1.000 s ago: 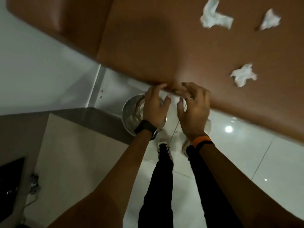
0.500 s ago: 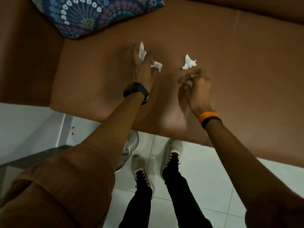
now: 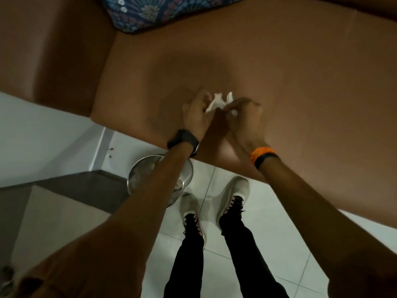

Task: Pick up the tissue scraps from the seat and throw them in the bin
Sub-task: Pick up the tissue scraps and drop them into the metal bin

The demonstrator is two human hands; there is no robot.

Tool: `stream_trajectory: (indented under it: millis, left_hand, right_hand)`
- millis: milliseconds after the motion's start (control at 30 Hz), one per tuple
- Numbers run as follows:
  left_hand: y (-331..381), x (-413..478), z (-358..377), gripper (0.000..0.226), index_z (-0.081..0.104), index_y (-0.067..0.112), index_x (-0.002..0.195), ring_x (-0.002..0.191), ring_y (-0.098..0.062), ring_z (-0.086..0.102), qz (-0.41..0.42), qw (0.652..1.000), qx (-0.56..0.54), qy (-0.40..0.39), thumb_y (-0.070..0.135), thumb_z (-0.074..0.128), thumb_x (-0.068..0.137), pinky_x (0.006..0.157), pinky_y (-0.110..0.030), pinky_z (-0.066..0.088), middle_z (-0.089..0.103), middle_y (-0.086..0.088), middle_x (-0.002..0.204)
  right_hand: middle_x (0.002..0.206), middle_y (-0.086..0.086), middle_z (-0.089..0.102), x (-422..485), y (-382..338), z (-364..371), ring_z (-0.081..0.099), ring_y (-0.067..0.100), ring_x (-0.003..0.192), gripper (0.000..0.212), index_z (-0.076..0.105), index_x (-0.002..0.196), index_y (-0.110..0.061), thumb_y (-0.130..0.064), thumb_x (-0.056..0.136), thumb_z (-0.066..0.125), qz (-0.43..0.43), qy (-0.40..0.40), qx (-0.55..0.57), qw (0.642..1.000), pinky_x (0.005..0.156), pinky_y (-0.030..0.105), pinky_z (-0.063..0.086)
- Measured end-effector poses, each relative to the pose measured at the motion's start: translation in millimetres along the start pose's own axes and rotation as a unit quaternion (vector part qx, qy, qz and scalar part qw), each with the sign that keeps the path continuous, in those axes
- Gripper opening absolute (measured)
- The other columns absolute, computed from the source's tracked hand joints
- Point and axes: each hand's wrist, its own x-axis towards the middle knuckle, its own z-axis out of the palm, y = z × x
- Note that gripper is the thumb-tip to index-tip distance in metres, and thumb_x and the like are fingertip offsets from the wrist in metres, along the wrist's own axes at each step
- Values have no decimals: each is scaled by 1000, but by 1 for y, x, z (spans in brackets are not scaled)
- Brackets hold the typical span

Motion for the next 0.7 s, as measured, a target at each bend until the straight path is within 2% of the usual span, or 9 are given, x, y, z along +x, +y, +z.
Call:
stream_trajectory:
  millis: [67, 167, 267, 367, 433, 533, 600, 667, 700]
  left_hand:
    - [-36, -38, -22, 6, 65, 4, 96, 72, -15, 55, -23, 1000, -18, 10, 9, 64, 94, 66, -16, 41, 65, -4, 81]
    - [-101, -93, -48, 9, 70, 2, 92, 75, -20, 63, -92, 996, 6, 19, 4, 62, 94, 67, -17, 39, 75, -14, 84]
    - [-164, -133, -56, 12, 72, -2, 94, 85, -31, 69, -165, 986, 37, -10, 1, 60, 94, 80, -33, 52, 76, -21, 92]
    - [-220, -145, -46, 17, 72, -1, 105, 99, -33, 67, -236, 969, 54, -58, 2, 58, 95, 97, -44, 52, 73, -23, 108]
    - [-244, -143, -34, 28, 65, 3, 124, 118, -36, 62, -247, 962, 61, -97, 5, 57, 97, 106, -42, 47, 67, -21, 125]
    - [-270, -140, -18, 59, 28, 7, 154, 140, -32, 44, -234, 954, 71, -175, 18, 54, 102, 117, -36, 31, 45, -16, 152]
    - [-278, -137, -16, 67, 18, 6, 156, 144, -29, 38, -235, 951, 91, -177, 25, 53, 102, 120, -35, 29, 36, -14, 158]
    - [-275, -138, -24, 66, 21, 9, 155, 146, -24, 35, -210, 959, 113, -151, 30, 53, 101, 122, -31, 26, 35, -10, 159]
    - [-267, -140, -31, 68, 22, 10, 155, 147, -23, 34, -190, 966, 117, -131, 33, 55, 100, 123, -30, 25, 34, -9, 159]
  right_hand:
    - [110, 7, 78, -41, -22, 32, 73, 27, 95, 17, 82, 98, -15, -8, 90, 69, -35, -38, 8, 999, 84, 35, 60]
    - [96, 12, 79, -96, -46, 88, 74, 32, 83, 10, 81, 93, -9, -6, 89, 72, -94, -113, -18, 989, 69, 32, 57]
    - [109, 13, 78, -131, -53, 148, 71, 30, 101, 24, 82, 104, -9, 1, 91, 64, -143, -202, -70, 966, 84, 36, 58]
    - [119, 14, 74, -143, -49, 207, 70, 32, 109, 29, 77, 115, -12, -4, 94, 61, -176, -247, -146, 942, 92, 40, 60]
    - [125, 15, 71, -140, -39, 239, 69, 34, 113, 31, 74, 122, -12, -10, 94, 61, -173, -274, -181, 929, 95, 42, 59]
    - [140, 12, 64, -132, -25, 277, 66, 33, 121, 39, 68, 129, -13, -22, 92, 72, -151, -316, -231, 908, 98, 40, 56]
    - [152, 9, 55, -130, -20, 286, 64, 32, 126, 52, 62, 137, -15, -26, 88, 78, -155, -310, -244, 906, 100, 41, 56]
    - [156, 10, 50, -136, -24, 276, 63, 34, 125, 49, 64, 135, -12, -21, 89, 77, -178, -252, -220, 926, 98, 45, 59]
    - [152, 10, 54, -139, -27, 264, 63, 34, 125, 44, 68, 131, -9, -17, 88, 76, -188, -205, -191, 941, 94, 46, 61]
